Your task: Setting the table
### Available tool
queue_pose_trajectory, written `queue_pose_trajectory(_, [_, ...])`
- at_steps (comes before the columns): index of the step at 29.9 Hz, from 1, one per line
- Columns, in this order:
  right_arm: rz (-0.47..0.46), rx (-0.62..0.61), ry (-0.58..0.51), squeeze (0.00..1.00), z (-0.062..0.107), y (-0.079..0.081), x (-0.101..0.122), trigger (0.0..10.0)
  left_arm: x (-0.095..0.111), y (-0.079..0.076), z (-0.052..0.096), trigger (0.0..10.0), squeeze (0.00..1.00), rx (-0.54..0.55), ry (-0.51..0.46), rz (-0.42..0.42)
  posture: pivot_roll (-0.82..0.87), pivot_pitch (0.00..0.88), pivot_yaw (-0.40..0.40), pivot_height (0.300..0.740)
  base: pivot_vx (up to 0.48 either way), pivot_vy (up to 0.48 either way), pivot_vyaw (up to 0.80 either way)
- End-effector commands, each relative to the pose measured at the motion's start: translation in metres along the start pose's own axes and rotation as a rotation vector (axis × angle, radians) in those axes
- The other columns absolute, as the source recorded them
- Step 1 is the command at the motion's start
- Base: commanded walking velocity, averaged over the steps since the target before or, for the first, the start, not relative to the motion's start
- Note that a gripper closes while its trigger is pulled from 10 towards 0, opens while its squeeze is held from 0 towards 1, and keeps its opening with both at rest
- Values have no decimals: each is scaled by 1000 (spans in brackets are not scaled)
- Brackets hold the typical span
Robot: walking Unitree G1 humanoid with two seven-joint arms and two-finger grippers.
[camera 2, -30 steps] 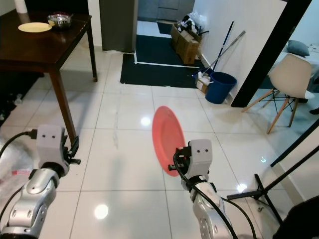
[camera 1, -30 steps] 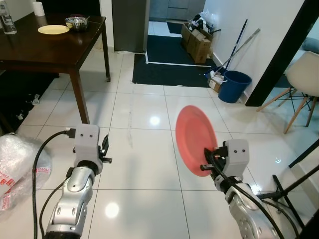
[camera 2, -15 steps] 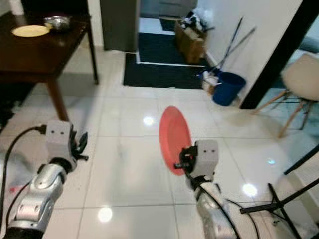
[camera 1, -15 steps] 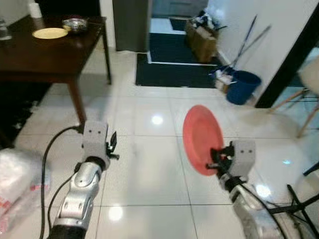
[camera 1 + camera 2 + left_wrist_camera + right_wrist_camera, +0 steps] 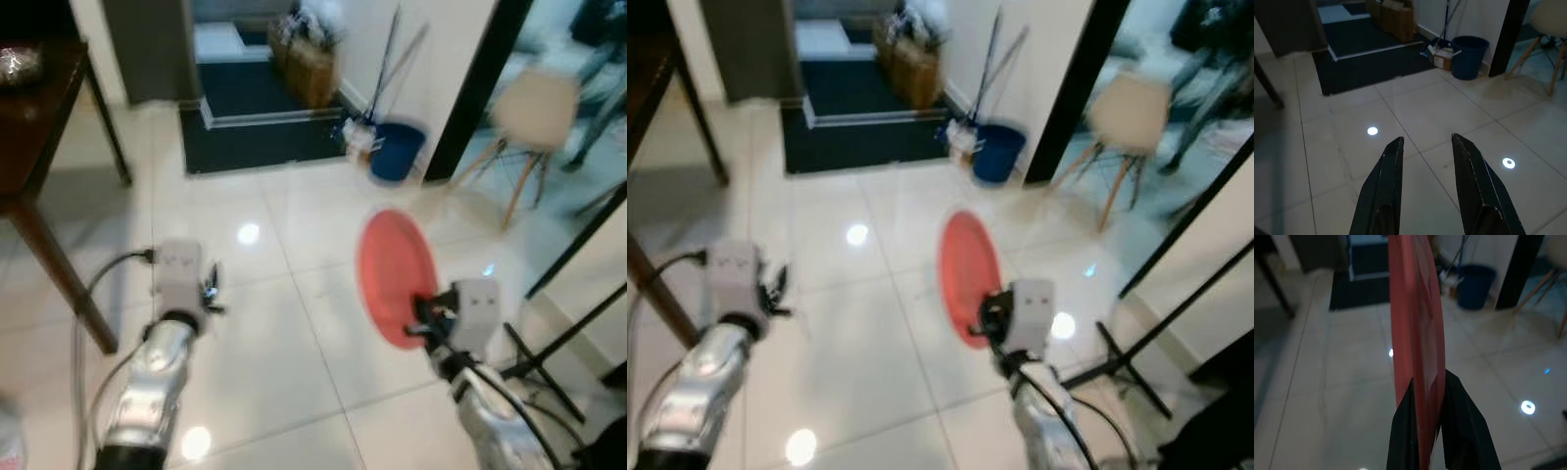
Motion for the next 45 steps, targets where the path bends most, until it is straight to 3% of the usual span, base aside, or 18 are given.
queue_pose_trajectory(1, [7,44,14,0,-1,11,-5,10000,-9,11,4,10000,0,32,26,-7,3,101,28,740,405,0,0])
queue_pose_trajectory(11, [-22,242,74,0,-3,53,-18,10000,-19,22,11,10000,0,75,58,-19,24,93,14,740,399,0,0])
queue_pose_trajectory(19, [-37,316,100,0,2,71,-26,10000,-23,23,13,10000,0,75,69,-28,30,96,17,740,397,0,0])
queue_pose_trajectory(29, [-41,299,116,0,2,66,-32,10000,-33,19,23,10000,0,72,102,-38,52,103,12,740,399,0,0])
queue_pose_trajectory(31, [-36,252,124,0,3,55,-38,10000,-46,18,36,10000,0,92,144,-53,73,107,7,740,394,0,0])
queue_pose_trajectory(36, [-31,216,130,0,5,43,-40,10000,-58,22,51,10000,0,118,184,-62,91,114,2,740,391,0,0])
queue_pose_trajectory(45, [-10,183,132,0,8,34,-44,10000,-60,12,50,10000,0,89,188,-69,77,114,11,740,391,0,0])
Point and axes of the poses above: a point about 5 cm out from each wrist's last joint towards the gripper, its own z axis pointing back from the gripper into the wrist, its own x axis along the axis of the wrist's last joint, y = z × x, the point moved 1 cm from there along -z, pointing out of the wrist towards the gripper, and after that the axes turned 11 degrees about -z, right-handed, at the moved point
